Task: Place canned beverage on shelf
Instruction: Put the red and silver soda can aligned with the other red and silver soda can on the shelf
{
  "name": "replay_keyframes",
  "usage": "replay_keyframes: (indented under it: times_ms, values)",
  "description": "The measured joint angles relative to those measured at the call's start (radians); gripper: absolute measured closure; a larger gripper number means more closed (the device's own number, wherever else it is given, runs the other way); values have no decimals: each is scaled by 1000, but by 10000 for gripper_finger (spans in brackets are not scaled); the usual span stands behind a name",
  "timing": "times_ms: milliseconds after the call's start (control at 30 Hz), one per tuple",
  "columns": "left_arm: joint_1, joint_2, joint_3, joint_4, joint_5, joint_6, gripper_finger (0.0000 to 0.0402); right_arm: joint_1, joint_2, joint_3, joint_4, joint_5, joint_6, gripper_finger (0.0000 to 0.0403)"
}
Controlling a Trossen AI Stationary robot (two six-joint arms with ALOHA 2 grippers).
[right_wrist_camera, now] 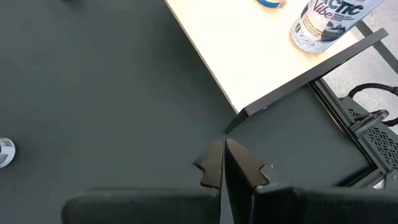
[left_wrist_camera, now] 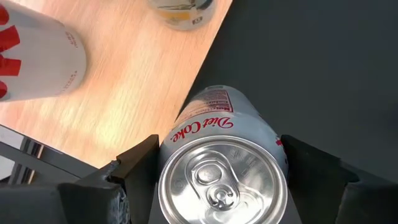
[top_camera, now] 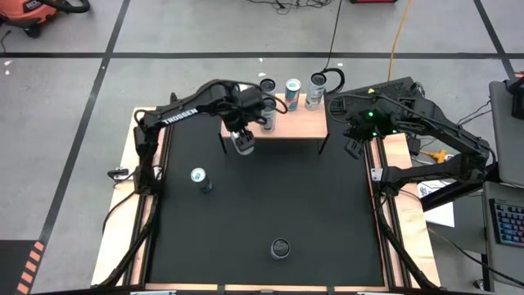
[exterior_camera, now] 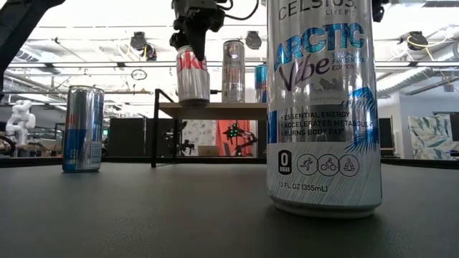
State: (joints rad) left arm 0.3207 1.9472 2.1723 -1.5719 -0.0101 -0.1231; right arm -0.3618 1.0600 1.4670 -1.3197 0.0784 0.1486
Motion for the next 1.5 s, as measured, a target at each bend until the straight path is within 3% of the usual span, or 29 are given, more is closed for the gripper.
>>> replay_keyframes:
  times_ms: [300, 667, 967, 1133, 1500]
  values:
    - [7, 0, 9, -1, 1, 58, 124, -1, 6, 0, 11, 0, -7, 403]
    - [71, -1, 186, 3, -46, 87, 124, -1, 5, 0, 15, 0, -11, 403]
    - [162, 1, 183, 0, -49, 106, 124, -1, 5, 0, 15, 0, -11, 403]
    - [170, 4, 183, 1, 11, 108, 124, -1, 5, 1, 15, 0, -11, 403]
    - [171, 22, 169, 0, 11, 112, 123, -1, 5, 1, 14, -1, 3, 403]
